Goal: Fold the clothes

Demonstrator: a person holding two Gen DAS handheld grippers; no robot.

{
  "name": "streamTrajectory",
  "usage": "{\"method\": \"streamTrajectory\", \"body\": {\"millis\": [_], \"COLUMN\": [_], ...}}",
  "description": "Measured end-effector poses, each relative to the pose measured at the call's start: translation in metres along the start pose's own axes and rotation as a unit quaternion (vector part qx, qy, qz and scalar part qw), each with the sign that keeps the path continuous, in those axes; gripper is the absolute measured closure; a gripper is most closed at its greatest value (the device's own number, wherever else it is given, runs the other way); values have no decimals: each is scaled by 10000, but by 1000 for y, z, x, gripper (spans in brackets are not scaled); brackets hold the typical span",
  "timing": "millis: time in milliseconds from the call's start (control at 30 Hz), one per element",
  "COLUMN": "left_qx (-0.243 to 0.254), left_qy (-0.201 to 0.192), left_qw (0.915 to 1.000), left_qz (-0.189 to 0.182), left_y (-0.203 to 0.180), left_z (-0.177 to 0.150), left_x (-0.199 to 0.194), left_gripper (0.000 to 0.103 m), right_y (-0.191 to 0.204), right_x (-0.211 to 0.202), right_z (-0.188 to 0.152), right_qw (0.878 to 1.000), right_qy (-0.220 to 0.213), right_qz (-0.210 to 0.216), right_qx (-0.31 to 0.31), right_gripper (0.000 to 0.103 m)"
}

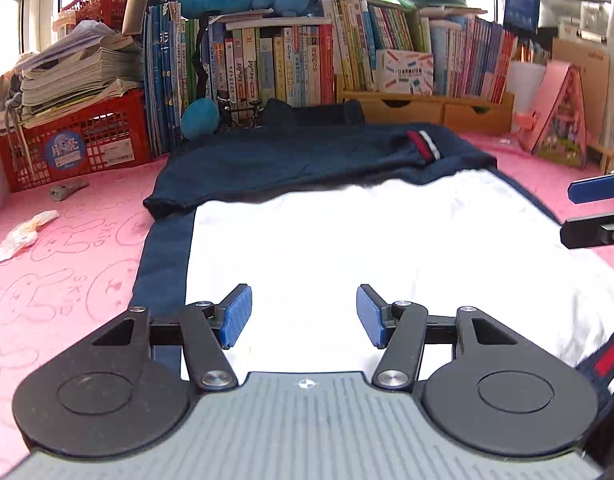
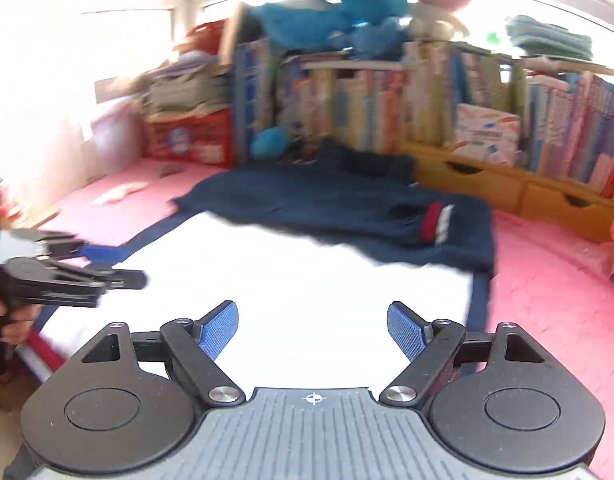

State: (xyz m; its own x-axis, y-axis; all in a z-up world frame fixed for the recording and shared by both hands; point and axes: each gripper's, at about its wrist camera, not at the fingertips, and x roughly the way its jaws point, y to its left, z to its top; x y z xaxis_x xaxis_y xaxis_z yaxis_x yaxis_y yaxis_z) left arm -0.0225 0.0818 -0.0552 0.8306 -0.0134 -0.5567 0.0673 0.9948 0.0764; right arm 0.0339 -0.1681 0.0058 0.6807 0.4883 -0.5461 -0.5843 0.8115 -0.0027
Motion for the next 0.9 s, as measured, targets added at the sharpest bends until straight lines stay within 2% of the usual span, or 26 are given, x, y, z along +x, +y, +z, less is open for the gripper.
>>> {"method": "streamTrajectory", "body": {"millis": [67, 167, 267, 300, 400, 467, 533, 600, 733, 900], "left_qx": [133, 130, 18, -15, -105, -108, -83, -159, -195, -229], "left_qy": [78, -158, -188, -182, -166, -147, -118, -78, -59, -1], "left_qw": [9994, 9980, 9970, 9967, 9963, 9961, 9949, 9942, 9929, 9913], "left_qz": [309, 592, 753, 790, 837, 864, 997, 1056, 1169, 1296], "left_y": [-9, -6, 6, 11, 24, 28, 29, 31, 33, 42], "left_z": [-17, -29, -38, -40, -49, -53, -55, -56, -58, -63], "left_x": [0, -8, -16, -19, -29, -35, -41, -46, -56, -61], "left_gripper": [45, 36, 32, 28, 24, 20, 18, 18, 18, 16], "right_y": [28, 52, 46, 44, 18, -1, -19, -23, -22, -22], "right_x": [-11, -6, -10, -12, -25, -34, -40, -46, -47, -50], "right_z": [-21, -51, -76, -84, -98, -107, -116, -122, -125, -125], "right_qw": [9999, 9990, 9989, 9982, 9930, 9879, 9834, 9806, 9773, 9791], "right_qy": [56, 366, 236, 191, 115, 101, 128, 140, 194, 219], "right_qz": [124, 198, -293, -459, -992, -1299, -1360, -1589, -1700, -1724], "right_qx": [-79, 154, 287, 329, 636, 838, 1199, 1143, 1248, 1058], "right_gripper": [21, 21, 20, 15, 14, 10, 6, 6, 6, 6]}}
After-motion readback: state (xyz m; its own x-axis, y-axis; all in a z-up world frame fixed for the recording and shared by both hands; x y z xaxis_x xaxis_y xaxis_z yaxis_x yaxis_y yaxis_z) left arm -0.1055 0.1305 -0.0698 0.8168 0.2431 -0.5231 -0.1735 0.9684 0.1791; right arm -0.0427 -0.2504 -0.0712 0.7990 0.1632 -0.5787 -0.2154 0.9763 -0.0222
